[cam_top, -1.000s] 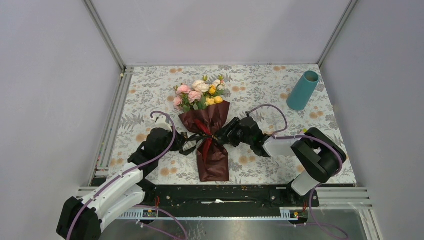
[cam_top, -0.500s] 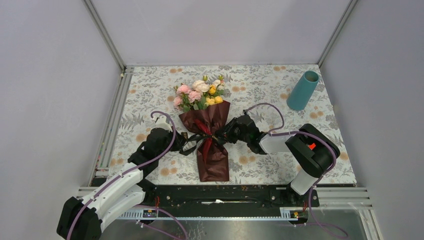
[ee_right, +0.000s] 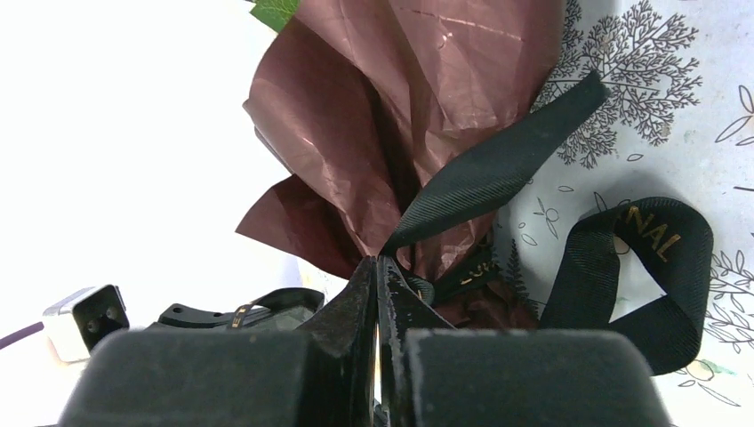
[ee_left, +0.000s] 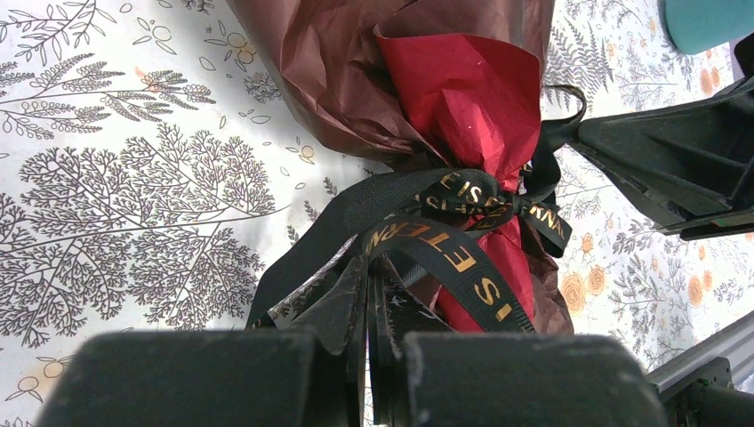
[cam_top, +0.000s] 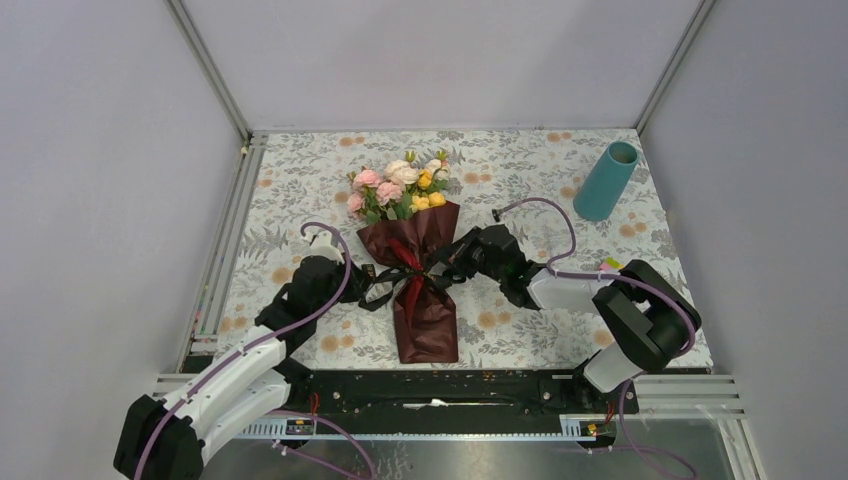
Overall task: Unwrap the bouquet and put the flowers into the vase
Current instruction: Untie the ribbon from the wrapping paper.
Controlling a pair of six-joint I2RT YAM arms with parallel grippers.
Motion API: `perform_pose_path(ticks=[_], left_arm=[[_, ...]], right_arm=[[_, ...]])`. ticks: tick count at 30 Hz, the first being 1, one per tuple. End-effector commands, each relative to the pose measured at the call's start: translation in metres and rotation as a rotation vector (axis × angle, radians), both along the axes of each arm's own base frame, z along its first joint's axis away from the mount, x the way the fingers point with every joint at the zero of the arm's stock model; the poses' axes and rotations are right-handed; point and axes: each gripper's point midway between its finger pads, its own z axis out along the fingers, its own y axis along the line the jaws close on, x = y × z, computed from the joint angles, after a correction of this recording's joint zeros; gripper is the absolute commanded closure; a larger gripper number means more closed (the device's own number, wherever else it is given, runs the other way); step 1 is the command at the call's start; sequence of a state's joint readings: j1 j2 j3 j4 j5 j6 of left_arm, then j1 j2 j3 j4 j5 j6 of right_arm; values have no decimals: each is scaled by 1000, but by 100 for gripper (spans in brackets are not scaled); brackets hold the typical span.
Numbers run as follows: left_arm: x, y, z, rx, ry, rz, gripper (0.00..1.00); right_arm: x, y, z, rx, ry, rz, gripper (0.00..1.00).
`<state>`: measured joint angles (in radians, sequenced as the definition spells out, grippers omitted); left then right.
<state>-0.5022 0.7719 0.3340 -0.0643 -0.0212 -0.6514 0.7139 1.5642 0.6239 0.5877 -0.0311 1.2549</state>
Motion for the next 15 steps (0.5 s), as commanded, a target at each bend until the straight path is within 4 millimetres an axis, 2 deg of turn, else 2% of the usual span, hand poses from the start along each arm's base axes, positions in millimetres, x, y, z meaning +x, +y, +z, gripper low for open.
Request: perform_pose_path(ticks=[1, 8, 15], left_arm=[[7, -4, 27, -32, -71, -10, 100], [5, -1, 29, -32, -79, -4, 100], [5, -1, 29, -35, -77, -5, 100]], right_arm=[[4, -3, 12, -9, -52, -28, 100], [6, -6, 11, -26, -87, -39, 100], [17, -14, 16, -172, -217, -63, 100]])
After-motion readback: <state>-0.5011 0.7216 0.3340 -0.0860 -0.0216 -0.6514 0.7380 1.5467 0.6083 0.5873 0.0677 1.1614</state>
